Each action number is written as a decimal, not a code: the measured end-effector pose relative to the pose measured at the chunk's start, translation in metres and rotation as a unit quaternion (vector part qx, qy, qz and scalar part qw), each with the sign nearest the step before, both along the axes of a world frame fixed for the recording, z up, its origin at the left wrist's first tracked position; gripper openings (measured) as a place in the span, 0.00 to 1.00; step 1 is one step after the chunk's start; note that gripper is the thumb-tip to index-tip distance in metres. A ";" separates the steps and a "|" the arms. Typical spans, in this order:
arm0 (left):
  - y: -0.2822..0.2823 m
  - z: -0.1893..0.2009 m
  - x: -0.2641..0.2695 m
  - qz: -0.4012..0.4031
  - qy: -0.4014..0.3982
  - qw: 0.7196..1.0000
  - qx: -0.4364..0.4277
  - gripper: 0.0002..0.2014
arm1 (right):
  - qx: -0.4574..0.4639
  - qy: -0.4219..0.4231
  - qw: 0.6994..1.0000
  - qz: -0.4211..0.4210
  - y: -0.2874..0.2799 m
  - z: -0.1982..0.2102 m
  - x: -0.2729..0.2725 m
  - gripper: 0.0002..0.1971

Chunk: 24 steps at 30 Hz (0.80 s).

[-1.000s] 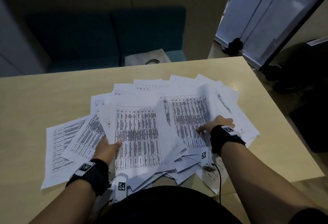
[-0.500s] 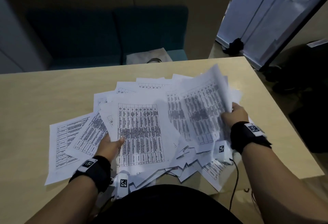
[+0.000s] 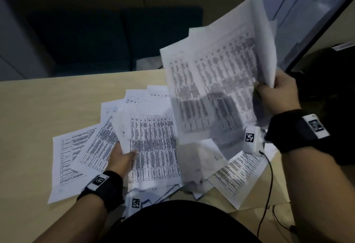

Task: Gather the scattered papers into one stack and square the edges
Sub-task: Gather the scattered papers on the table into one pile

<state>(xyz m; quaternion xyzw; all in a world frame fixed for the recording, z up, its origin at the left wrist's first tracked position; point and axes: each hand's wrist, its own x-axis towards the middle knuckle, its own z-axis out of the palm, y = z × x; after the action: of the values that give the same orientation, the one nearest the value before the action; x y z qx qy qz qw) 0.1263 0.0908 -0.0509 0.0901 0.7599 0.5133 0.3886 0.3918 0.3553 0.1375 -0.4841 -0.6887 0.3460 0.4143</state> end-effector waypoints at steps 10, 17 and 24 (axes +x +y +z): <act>-0.002 0.016 0.002 -0.029 -0.028 0.999 0.025 0.36 | -0.190 -0.247 0.936 0.161 -0.053 -0.122 -0.066 0.11; -0.003 0.008 0.003 -0.043 0.022 0.998 -0.030 0.26 | -0.209 -0.265 0.940 0.049 -0.041 -0.143 -0.060 0.09; 0.001 0.000 -0.001 -0.070 -0.019 0.995 -0.064 0.31 | -0.285 -0.186 0.939 0.056 -0.074 -0.158 -0.080 0.15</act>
<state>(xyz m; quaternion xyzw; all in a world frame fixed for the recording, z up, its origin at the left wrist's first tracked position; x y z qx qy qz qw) 0.1254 0.0916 -0.0510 0.1084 0.7758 0.4364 0.4426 0.3119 0.2810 -0.0200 -0.5982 -0.6520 0.4544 0.1034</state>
